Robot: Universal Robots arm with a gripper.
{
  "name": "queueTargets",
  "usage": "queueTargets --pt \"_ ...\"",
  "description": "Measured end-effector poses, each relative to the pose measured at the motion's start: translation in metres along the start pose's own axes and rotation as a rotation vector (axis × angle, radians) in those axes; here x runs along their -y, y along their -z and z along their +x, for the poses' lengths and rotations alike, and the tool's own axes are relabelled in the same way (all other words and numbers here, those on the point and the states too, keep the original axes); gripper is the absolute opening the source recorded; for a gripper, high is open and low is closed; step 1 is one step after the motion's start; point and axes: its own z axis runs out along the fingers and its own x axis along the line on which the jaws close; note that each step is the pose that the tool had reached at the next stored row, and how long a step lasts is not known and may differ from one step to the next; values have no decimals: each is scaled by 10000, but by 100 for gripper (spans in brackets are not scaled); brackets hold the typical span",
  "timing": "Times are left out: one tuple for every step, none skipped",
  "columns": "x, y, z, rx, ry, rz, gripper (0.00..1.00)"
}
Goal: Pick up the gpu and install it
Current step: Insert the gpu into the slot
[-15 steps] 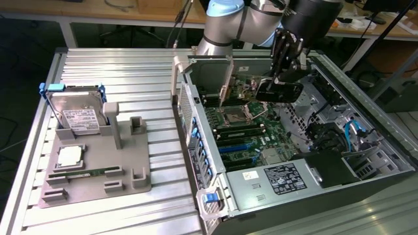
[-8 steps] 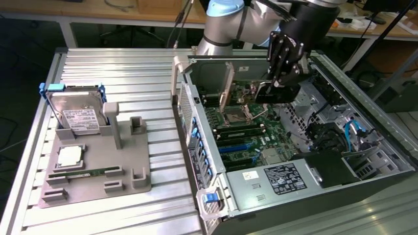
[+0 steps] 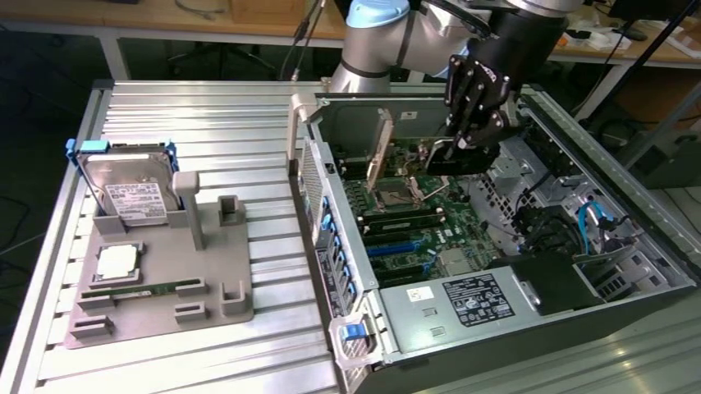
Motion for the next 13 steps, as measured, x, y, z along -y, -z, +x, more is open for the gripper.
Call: queueTargets --pt "8 -7 1 -3 22 -83 27" --pt "19 -16 1 -7 46 -147 27" --pt "31 -30 2 -11 89 -187 27" --pt "41 -48 2 -15 155 -198 27" --pt "51 -65 2 -19 218 -204 27" --pt "60 -83 3 -18 271 -208 27" --pt "68 -102 8 -20 311 -214 27" --pt "73 -120 17 -22 334 -219 27" --pt "77 -138 30 -23 350 -224 27" --pt "80 -155 43 -24 356 -229 27" --pt "80 -161 44 -23 356 -230 27" --pt "79 -161 45 -25 355 -230 27" --pt "80 -161 45 -25 355 -230 27"
